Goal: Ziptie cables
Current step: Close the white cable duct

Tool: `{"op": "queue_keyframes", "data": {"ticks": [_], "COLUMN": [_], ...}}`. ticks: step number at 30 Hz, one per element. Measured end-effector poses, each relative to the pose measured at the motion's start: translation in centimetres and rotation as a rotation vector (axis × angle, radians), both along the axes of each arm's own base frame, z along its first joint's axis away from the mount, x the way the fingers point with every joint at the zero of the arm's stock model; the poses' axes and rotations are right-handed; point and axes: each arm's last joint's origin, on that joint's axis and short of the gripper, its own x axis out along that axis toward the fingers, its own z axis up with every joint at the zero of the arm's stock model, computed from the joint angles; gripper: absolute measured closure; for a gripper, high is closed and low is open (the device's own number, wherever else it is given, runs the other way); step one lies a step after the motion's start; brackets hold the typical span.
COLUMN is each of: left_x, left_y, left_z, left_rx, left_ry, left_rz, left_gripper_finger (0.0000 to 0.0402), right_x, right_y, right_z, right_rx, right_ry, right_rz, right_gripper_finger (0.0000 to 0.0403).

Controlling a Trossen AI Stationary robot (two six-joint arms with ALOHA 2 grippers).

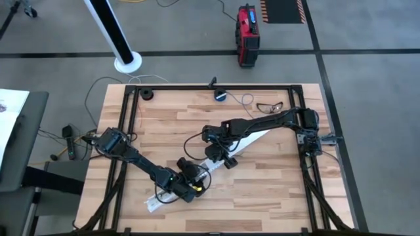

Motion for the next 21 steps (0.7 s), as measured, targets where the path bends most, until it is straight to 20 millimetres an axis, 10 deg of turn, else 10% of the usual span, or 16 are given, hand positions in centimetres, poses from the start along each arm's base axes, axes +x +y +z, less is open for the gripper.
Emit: {"op": "queue_keyframes", "data": {"ticks": [21], "left_x": [1.6], "left_y": [0.2], "left_z": [1.5], "left_rx": [0.054], "left_ry": [-0.148], "left_rz": [0.151], "left_gripper_finger": [0.0118], "right_x": [-0.1], "right_y": [0.0], "right_z": [-0.1], "right_rx": [0.014], "right_ry": [0.02], "right_rz": [-0.014], "right_gripper_finger": [0.0397]}}
